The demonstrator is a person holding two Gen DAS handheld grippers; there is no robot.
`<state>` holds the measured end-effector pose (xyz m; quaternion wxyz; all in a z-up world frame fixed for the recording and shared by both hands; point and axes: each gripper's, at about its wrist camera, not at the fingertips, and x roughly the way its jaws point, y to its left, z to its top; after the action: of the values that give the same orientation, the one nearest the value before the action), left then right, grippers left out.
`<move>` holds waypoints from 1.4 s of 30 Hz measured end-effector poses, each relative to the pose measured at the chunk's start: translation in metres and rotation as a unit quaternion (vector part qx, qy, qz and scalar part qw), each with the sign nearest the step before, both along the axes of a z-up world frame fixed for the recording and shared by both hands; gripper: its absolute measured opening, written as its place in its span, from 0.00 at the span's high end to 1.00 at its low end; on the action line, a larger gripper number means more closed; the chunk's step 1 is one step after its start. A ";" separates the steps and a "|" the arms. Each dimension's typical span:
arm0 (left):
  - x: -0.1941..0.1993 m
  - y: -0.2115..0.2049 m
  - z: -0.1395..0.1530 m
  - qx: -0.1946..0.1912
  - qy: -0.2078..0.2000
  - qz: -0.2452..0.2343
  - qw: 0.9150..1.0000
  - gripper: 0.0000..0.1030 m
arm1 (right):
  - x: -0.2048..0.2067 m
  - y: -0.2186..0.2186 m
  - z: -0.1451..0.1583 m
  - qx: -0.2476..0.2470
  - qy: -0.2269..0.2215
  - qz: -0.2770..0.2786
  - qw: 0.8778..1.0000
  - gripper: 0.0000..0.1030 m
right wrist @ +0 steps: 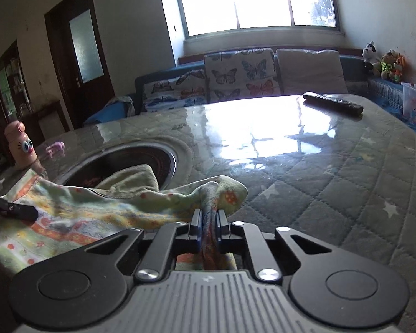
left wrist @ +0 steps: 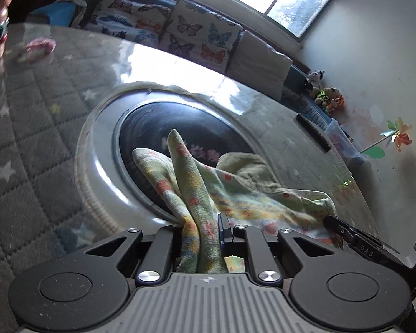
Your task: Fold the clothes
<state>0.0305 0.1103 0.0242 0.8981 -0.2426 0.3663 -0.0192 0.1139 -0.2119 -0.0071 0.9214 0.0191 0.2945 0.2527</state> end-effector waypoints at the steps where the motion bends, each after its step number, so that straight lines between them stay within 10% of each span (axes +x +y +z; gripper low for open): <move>1: 0.003 -0.005 0.005 0.003 -0.004 -0.007 1.000 0.88 | -0.003 -0.005 0.004 0.001 -0.007 -0.002 1.000 0.92; 26: 0.127 -0.179 0.028 0.066 -0.035 -0.169 0.983 0.89 | 0.034 -0.140 0.044 -0.072 -0.088 -0.156 0.981 0.92; 42: 0.155 -0.215 -0.007 0.124 0.008 -0.190 0.974 0.73 | 0.057 -0.170 0.002 -0.090 -0.027 -0.197 0.976 0.88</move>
<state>0.1859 -0.1047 0.0175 0.8980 -0.0555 0.4127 -0.1421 0.1705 -0.3820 -0.0050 0.9586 -0.0131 0.2820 0.0386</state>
